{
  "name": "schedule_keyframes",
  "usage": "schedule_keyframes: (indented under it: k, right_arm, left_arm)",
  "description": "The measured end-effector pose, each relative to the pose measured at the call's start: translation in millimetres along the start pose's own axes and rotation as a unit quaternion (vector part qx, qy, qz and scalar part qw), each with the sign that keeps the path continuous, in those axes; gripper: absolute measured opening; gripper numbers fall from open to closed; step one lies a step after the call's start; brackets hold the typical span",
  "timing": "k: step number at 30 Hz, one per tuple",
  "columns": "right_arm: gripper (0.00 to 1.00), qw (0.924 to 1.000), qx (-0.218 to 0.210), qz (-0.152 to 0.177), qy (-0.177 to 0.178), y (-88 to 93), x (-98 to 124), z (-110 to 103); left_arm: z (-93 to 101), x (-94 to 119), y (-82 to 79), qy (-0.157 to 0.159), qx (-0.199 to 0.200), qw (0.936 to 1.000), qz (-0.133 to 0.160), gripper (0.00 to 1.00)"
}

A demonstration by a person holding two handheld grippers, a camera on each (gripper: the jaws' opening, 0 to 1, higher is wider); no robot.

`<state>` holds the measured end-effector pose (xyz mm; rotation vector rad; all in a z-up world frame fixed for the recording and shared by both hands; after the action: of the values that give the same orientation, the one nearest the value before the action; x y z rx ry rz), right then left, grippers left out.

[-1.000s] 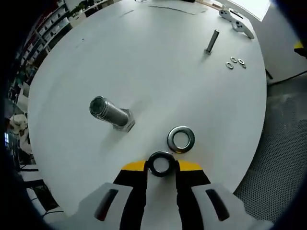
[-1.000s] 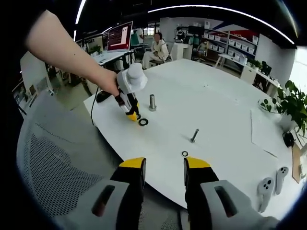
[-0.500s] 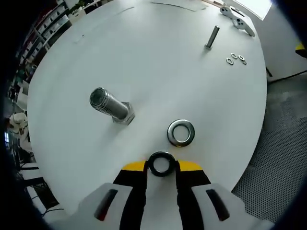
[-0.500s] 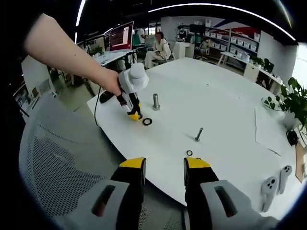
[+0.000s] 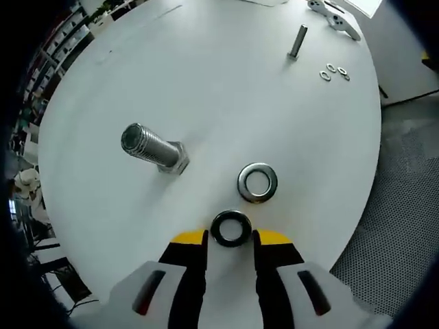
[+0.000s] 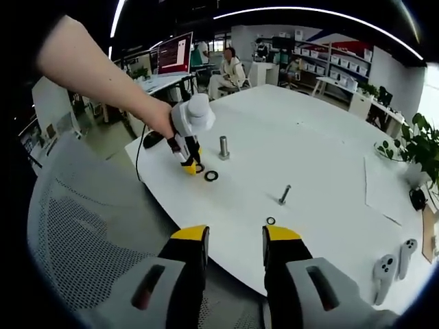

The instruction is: Place the washer onto the threaded stud by aligning its center hole with the stud, sliding it down to the base, and recovering from edge contact or off-axis alignment until the washer reaches the visible bottom stop.

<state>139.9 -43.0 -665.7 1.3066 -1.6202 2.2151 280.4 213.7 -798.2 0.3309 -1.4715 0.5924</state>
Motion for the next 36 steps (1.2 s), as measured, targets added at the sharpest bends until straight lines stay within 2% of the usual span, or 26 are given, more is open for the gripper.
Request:
schedule_keyframes:
  k: [6,8,16,23,32,34,35,36]
  right_arm:
    - [0.33,1.0000,0.002,0.001,-0.001,-0.2,0.2,-0.1]
    - [0.33,1.0000,0.001,0.001,-0.001,-0.3,0.2,0.0]
    - [0.33,1.0000,0.001,0.003,-0.001,-0.5,0.7,0.0]
    - [0.33,1.0000,0.000,0.004,0.000,-0.5,1.0,0.4]
    - [0.33,1.0000,0.000,0.004,0.002,-0.2,1.4,1.1]
    - [0.33,1.0000,0.001,0.004,0.003,-0.2,1.4,1.1]
    - [0.33,1.0000,0.001,0.003,0.003,-0.2,1.4,1.1]
    - [0.33,1.0000,0.001,0.004,0.003,-0.3,1.4,1.1]
  left_arm:
    - [0.2,0.6,0.2,0.000,0.001,1.0000,0.001,0.24]
    - [0.7,0.4,-0.5,0.001,0.003,1.0000,0.001,0.21]
    - [2.7,-0.2,-0.5,0.001,0.012,0.9998,-0.015,0.20]
    - [1.2,-0.9,-2.1,-0.002,0.037,0.9993,-0.009,0.20]
    - [0.4,-0.8,-2.0,-0.005,0.039,0.9992,-0.001,0.21]
    - [0.1,-0.4,-1.6,-0.004,0.054,0.9985,0.007,0.22]
    - [0.7,-1.3,-2.3,-0.001,0.082,0.9965,0.014,0.24]
    - [1.4,-1.8,-2.9,0.003,0.088,0.9960,0.016,0.26]
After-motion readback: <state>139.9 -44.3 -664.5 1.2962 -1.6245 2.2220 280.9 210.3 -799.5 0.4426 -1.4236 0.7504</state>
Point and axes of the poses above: the point that each gripper's makers call its tool centre point, and the gripper's own axes: x roughly backward along the fingers, z roughly to its right, y roughly out of its underside, the point moved 7 cm from there along x, roughly backward along the fingers, and after that the axes turned 6 degrees about y, right-handed, at the moved point
